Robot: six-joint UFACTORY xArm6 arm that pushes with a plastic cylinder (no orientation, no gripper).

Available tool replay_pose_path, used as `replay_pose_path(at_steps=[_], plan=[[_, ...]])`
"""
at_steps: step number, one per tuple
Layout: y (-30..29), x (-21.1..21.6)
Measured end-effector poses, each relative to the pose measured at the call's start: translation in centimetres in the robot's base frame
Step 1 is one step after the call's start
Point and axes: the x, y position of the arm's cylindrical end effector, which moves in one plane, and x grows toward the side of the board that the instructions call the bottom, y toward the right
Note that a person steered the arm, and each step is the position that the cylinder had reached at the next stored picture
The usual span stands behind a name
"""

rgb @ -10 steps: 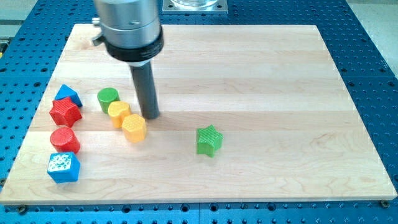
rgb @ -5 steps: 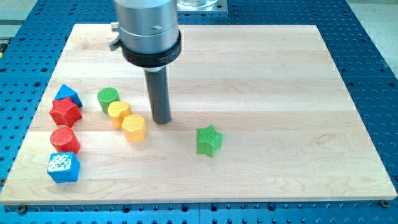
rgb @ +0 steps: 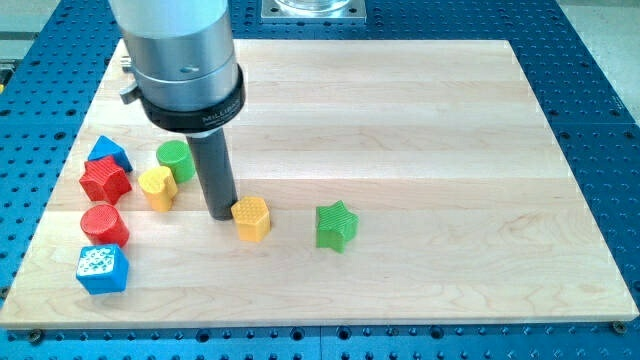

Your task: Move the yellow blocks bottom right to the green circle

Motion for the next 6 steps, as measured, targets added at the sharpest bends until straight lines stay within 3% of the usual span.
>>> replay_pose_path(at_steps=[3, 5, 6], plan=[[-0.5, 1.5], [-12.4, 4.0], [-13.1, 2.3]])
